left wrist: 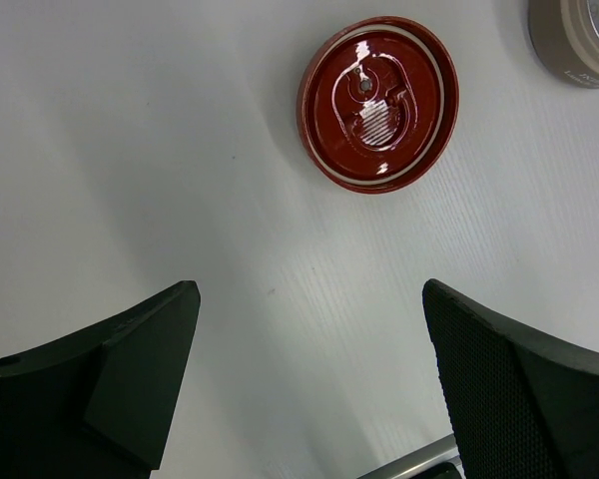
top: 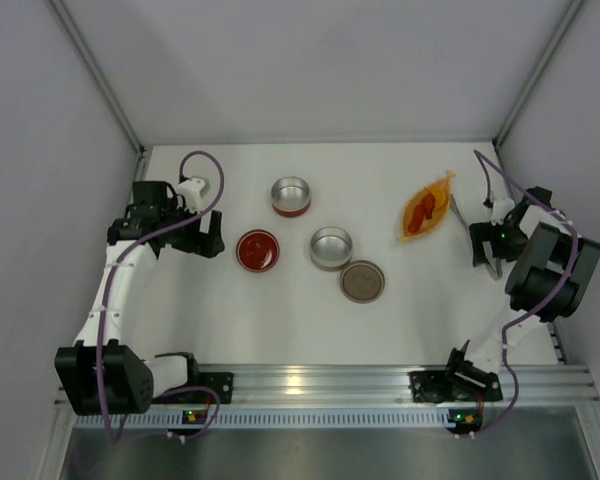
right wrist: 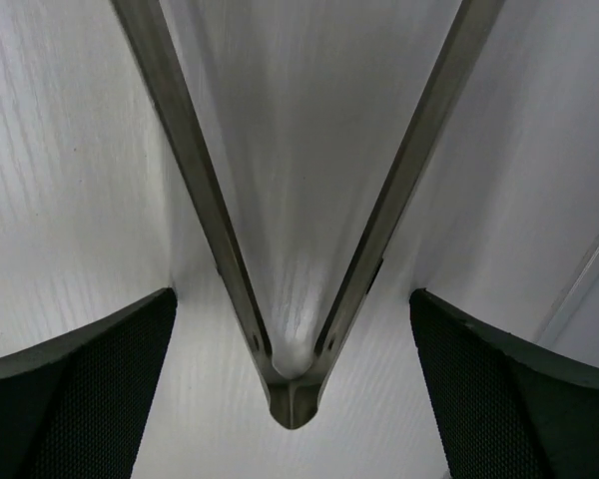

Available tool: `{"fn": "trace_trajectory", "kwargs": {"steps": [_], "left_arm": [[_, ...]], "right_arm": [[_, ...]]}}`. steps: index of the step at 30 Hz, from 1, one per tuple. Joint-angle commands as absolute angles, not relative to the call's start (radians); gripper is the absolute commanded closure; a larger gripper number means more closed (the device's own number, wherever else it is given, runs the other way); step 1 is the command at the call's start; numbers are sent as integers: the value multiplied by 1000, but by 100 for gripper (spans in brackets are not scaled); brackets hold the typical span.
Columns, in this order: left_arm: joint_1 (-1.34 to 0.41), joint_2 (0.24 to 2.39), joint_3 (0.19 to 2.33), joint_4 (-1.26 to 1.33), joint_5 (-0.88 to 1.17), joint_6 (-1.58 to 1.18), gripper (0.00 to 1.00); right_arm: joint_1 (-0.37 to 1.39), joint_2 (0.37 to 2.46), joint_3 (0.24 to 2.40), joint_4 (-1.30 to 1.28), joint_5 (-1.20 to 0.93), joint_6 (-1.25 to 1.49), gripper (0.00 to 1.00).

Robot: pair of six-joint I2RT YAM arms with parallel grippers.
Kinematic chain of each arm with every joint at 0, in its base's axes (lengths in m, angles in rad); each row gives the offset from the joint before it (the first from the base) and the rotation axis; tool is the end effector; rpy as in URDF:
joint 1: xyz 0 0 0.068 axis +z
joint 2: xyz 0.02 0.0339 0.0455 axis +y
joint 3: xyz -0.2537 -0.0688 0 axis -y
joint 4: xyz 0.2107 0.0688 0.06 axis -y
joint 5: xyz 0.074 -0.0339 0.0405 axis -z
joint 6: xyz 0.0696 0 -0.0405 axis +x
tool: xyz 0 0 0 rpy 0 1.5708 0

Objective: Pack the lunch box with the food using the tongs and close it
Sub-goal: Pick up the clamp at the center of the board.

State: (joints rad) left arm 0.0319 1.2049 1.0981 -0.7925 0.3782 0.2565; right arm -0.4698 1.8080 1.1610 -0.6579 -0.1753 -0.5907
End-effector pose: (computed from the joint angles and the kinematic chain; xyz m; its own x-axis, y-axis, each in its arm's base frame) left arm 0.2321 -0.0183 0.2790 -0.7062 0.2134 -0.6751 0.3919 0.9119 -0.1218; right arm 0.2920 -0.1347 0.1434 -0.9401 -0.1378 -0.3120 -0.1429 0.9897 -0.0066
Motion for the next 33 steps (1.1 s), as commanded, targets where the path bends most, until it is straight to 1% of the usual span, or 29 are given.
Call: {"fn": "trace_trajectory", "kwargs": {"steps": [1,4,5,6,10,16,22,23,26,30,33], "left_arm": [[31,1224,1154,-802,403,238,2],[32,1245,1164,-795,405,227,2],[29,1250,1166,-793,405,227,2],[31,1255,1169,-792,403,218,2],[31,1279,1178,-785,414,210,2],[32,1281,1180,-781,419,210,2],[32,1276,1175,-779,419,216,2],[32,1276,1174,-781,420,218,2],[31,1275,1173,-782,419,224,2],[32,1266,1173,-781,420,232,2],[31,1256,1170,-782,422,238,2]], "right_arm": [[-460,1868,1212,-560,-207,-575,1],[-457,1919,1242,-535,-213,-557,4],[-454,1928,1255,-535,-218,-555,5],[-454,1940,1265,-538,-222,-548,10],[-436,1979,1302,-537,-229,-537,12],[-393,1974,1284,-529,-221,-529,14],[-379,1982,1270,-519,-216,-514,21],[-379,1982,1270,-515,-215,-509,25],[-379,1982,1262,-509,-209,-505,31],[-385,1945,1240,-511,-216,-503,36],[-393,1866,1223,-531,-232,-503,41]]}}
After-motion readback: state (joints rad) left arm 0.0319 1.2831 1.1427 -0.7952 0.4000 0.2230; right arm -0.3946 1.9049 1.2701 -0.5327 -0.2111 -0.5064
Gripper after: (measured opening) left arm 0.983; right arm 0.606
